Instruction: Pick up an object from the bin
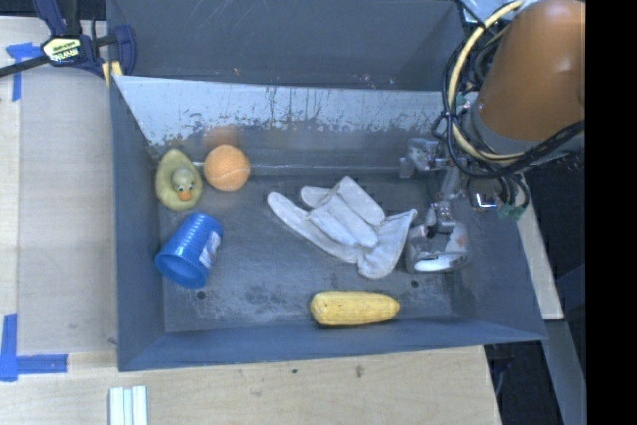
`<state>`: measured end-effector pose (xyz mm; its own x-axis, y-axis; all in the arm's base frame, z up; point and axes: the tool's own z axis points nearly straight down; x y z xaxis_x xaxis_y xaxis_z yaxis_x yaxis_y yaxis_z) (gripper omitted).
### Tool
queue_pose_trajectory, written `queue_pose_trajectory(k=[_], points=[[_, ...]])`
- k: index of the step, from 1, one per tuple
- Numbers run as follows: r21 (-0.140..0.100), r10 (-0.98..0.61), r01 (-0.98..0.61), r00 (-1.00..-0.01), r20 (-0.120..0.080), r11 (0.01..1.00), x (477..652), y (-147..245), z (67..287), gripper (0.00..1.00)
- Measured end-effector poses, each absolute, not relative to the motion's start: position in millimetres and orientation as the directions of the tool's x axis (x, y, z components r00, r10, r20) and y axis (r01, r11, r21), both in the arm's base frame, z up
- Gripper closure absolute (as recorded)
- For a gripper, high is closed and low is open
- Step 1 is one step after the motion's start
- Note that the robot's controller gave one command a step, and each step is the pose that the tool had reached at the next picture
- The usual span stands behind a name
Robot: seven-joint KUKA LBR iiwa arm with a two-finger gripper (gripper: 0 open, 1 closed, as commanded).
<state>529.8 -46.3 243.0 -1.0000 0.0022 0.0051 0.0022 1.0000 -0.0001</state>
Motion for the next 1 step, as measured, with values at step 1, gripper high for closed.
queue_pose_trajectory(k=[1], points=[[0.0, 0.002, 0.002, -1.0, -0.003, 1.0, 531.3, -46.2, 247.6, 0.0]])
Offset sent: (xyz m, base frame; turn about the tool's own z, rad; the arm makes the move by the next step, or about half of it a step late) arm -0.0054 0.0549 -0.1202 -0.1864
